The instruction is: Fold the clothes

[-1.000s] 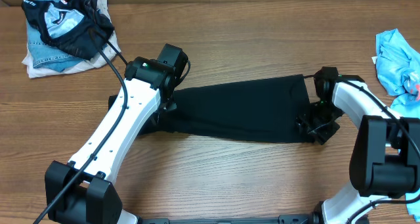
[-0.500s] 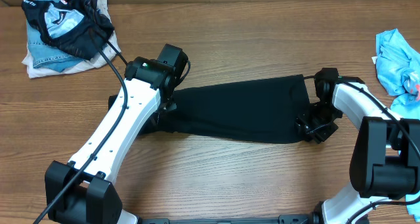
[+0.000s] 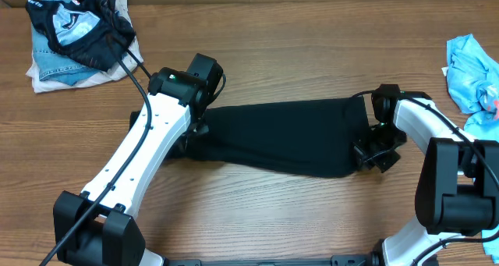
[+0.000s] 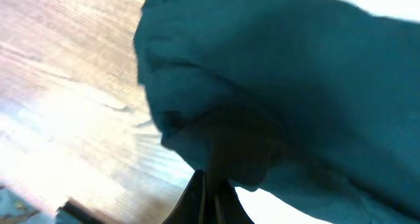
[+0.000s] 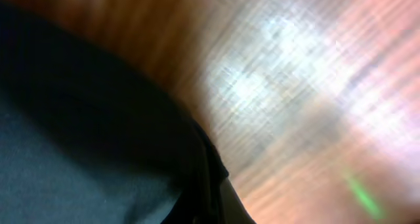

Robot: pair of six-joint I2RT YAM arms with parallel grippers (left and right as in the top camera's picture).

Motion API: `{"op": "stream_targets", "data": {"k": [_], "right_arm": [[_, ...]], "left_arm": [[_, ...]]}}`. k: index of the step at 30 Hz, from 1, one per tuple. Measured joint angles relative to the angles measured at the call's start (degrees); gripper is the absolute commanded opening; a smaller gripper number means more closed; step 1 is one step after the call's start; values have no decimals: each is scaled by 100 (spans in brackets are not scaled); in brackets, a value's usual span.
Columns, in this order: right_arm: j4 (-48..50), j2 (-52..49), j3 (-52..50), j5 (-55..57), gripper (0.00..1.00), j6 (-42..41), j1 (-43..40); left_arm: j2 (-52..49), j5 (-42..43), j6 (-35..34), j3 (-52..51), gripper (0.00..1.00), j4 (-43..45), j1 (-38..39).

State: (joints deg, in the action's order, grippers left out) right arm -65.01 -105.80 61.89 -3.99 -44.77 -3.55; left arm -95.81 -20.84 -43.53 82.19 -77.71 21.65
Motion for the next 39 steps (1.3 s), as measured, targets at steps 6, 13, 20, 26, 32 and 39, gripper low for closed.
{"op": "stream_targets", "data": {"k": [6,13,20,26,32,39], "right_arm": [[-538,214,514,66,4,-68,0],[-1128,1250,1220,151,4,-107,0],[-1294,2192,1346,173,4,-118,0],[-1333,3056,1346,170,4,-138,0],[-1294,4127,1637,74,4,-133,0],[-1108,4747,2590,22,4,44,0]], "left_arm": [[114,-2,0,238,4,-372,0],[763,-2,0,459,4,-638,0],[1692,0,-9,525,4,-826,0],[2581,13,-4,601,4,-857,0],[3381,52,-2,1110,4,-872,13],[3757,68,-2,1818,4,-813,13]]}}
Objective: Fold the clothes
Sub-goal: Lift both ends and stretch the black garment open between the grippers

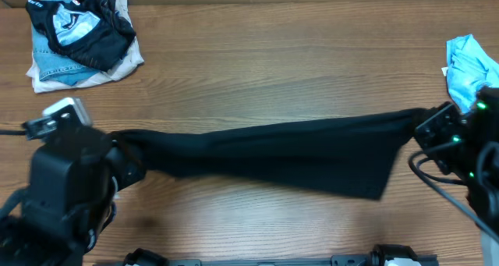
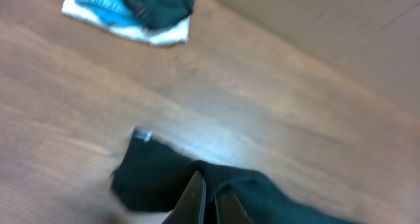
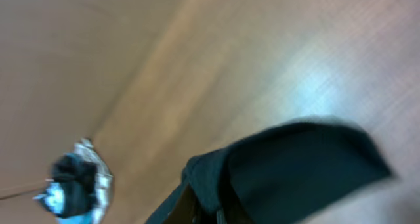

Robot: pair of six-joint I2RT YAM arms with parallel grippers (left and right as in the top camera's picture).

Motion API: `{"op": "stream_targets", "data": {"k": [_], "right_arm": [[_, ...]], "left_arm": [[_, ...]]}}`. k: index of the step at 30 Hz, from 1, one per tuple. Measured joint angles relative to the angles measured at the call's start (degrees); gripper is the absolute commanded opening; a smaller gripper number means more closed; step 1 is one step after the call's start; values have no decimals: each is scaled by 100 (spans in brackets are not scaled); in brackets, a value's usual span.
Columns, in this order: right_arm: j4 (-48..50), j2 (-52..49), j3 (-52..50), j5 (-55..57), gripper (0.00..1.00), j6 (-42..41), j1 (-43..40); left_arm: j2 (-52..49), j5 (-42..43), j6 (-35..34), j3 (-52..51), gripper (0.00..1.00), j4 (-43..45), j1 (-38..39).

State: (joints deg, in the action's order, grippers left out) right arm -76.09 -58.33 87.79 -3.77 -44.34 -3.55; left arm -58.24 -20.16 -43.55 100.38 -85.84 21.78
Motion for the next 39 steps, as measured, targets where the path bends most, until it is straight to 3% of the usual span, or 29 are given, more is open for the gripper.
{"op": "stream_targets", "data": {"k": [7,21,33,39], "right_arm": [[542,-68,221,-2,4,61,0],[485,-1147,221,-9,4,87,0],[487,-898,223,-26,4,92,0],[782,-935,236,2,4,90,0]], "left_arm": [[-122,-120,28,61,4,595,0],[-796,-542,48,61,4,616,0],[-730,-619,48,61,4,417,0],[-861,-728,61,61,4,894,0]]}}
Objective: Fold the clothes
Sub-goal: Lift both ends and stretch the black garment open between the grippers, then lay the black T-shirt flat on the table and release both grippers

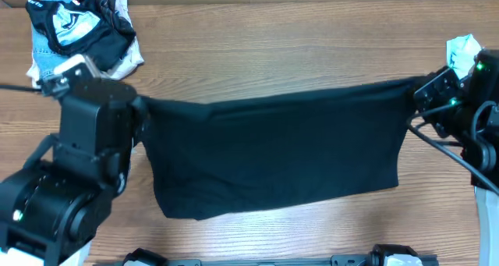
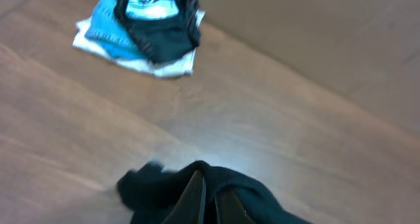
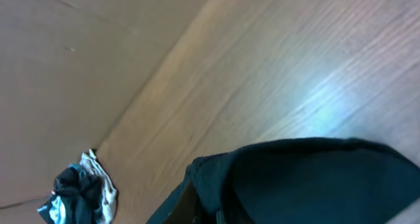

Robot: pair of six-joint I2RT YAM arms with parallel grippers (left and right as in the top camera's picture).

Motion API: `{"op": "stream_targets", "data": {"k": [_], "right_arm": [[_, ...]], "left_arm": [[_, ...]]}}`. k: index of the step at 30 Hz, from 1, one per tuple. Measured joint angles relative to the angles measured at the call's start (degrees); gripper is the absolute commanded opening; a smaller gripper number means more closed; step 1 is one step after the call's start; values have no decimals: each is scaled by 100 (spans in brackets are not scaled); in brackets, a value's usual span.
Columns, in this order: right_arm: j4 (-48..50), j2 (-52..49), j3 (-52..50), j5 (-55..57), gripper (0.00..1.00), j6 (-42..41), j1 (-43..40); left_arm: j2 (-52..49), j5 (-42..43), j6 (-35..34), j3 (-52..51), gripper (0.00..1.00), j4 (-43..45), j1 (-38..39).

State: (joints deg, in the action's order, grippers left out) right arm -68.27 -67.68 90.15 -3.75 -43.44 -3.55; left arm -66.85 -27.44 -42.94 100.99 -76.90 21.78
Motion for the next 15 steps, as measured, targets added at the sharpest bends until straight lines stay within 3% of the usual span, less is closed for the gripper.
{"op": "stream_targets", "data": {"k": [7,15], "right_arm": [[981,-885,42,120,4,-2,0],[2487,-2625,59,164,4,0,0]], "left_arm": [[-1067,-433,87,17,4,1134,-2],[-3165,-588,686,26,4,3711,-260]]}}
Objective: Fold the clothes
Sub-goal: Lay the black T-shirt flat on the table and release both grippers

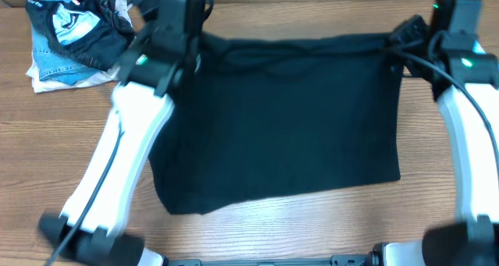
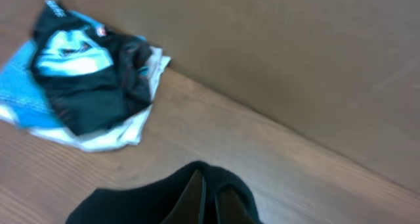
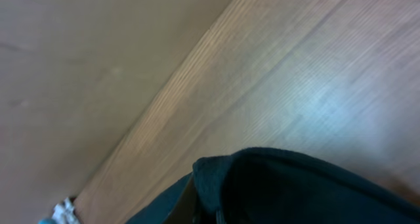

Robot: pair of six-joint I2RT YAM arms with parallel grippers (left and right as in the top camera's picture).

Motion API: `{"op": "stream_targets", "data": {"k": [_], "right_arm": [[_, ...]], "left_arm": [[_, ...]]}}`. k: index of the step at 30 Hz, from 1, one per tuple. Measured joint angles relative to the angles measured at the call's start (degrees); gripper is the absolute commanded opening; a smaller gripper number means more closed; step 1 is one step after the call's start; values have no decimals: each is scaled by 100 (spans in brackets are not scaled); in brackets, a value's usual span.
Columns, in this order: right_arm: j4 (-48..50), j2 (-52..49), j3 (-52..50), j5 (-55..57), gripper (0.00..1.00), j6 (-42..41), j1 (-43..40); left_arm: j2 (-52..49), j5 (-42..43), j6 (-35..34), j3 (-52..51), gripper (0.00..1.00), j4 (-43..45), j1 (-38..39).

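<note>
A black garment (image 1: pixel 281 118) is spread flat and wide over the middle of the wooden table (image 1: pixel 257 235), its far edge near the back wall. My left gripper (image 1: pixel 189 41) is shut on the garment's far left corner (image 2: pixel 210 184). At the far right corner (image 3: pixel 223 178), my right gripper (image 1: pixel 399 40) is shut on the cloth as well. Both corners are pinched between the fingers, which the fabric mostly hides in the wrist views.
A pile of folded clothes (image 1: pixel 74 36), black, blue and white, lies at the table's far left corner, also seen as the pile (image 2: pixel 85 86). A brown wall (image 2: pixel 295 66) stands right behind the table's far edge.
Both grippers have moved from mid-table to the far edge, still holding the corners. The black garment's top edge went with them and the cloth now lies spread out flat.
First the garment lay as a narrow bunched band with both grippers shut on its ends. Then the grippers were far apart and the band was pulled long. Then it hung open as a wide sheet, and now it lies spread toward the back.
</note>
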State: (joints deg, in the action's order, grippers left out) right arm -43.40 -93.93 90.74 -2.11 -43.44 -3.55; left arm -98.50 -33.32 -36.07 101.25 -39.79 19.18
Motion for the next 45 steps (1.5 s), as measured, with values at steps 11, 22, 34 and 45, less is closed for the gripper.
{"op": "stream_targets", "data": {"k": [11,22,34,45], "right_arm": [[800,-1220,4,0,100,555,0],[-704,-984,52,2,100,876,0],[-2520,-553,114,52,100,1132,-7],[-3985,-422,118,448,100,973,-20]], "left_arm": [[-1915,7,1342,0,100,1261,-503],[-1174,31,1775,2,100,-573,-227],[-55,1198,791,42,100,-3807,-116],[-90,1615,-68,-214,100,-4986,-116]]}}
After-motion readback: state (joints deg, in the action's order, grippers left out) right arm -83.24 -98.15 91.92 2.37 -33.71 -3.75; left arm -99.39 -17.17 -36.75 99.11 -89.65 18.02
